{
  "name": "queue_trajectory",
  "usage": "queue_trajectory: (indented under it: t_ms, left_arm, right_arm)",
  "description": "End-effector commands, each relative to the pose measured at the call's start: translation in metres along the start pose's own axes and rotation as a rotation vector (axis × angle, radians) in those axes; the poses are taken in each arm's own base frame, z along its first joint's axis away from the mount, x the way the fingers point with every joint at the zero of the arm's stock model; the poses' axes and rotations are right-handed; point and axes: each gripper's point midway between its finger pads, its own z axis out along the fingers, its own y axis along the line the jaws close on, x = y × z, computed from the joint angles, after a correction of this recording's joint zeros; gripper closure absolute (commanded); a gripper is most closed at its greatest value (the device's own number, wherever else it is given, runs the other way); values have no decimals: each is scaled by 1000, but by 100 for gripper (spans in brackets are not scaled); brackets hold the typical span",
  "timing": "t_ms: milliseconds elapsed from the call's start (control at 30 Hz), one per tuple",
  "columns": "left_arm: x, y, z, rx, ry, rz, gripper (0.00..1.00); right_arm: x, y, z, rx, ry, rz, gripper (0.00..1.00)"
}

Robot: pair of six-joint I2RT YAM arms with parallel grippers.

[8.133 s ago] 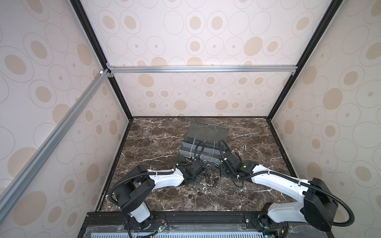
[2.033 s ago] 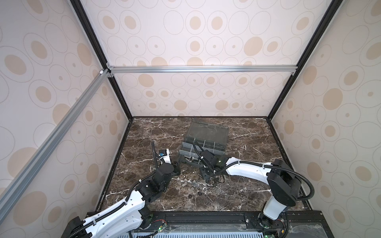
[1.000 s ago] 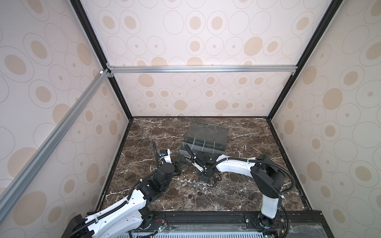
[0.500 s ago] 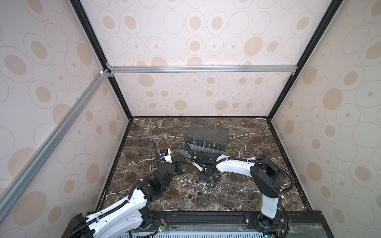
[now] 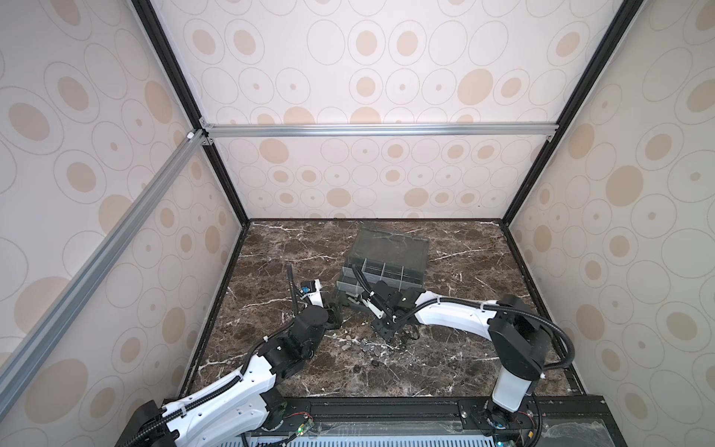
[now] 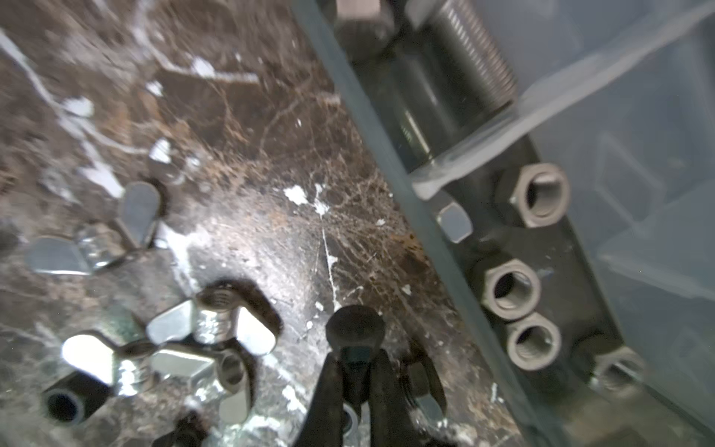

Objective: Sort the screws and nuts into containers
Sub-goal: 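Lower the right gripper beside the box edge and close it on a black bolt, then lift the black bolt with the right gripper and carry it over the compartment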

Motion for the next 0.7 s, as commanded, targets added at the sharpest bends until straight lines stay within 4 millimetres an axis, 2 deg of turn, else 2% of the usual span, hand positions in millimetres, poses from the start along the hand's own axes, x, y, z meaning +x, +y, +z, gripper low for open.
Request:
queue_trajectory:
  t_ms: [0, 100, 200, 333, 433, 533, 667]
  left_arm:
    - [-4, 3, 0, -5, -21, -44, 46]
    - [-1, 0, 0, 15, -12, -69, 46]
    - [3, -3, 0, 41, -4, -93, 47]
    - [8, -9, 3, 67, 27, -107, 47]
    - [11, -12, 6, 71, 45, -102, 47]
    - [12, -17, 7, 85, 63, -92, 47]
    - [15, -17, 10, 77, 73, -86, 47]
  right_arm:
    - [-19, -5, -35, 28, -103, -9, 88]
    - [-29, -21, -54, 65, -156, 11, 88]
    - [-32, -52, -66, 127, -177, 64, 88]
    - [-20, -103, -63, 216, -144, 194, 87]
    - [-7, -129, -57, 266, -99, 273, 87]
    - [-3, -140, -52, 263, -101, 322, 87]
    - [-4, -144, -47, 259, -107, 344, 86]
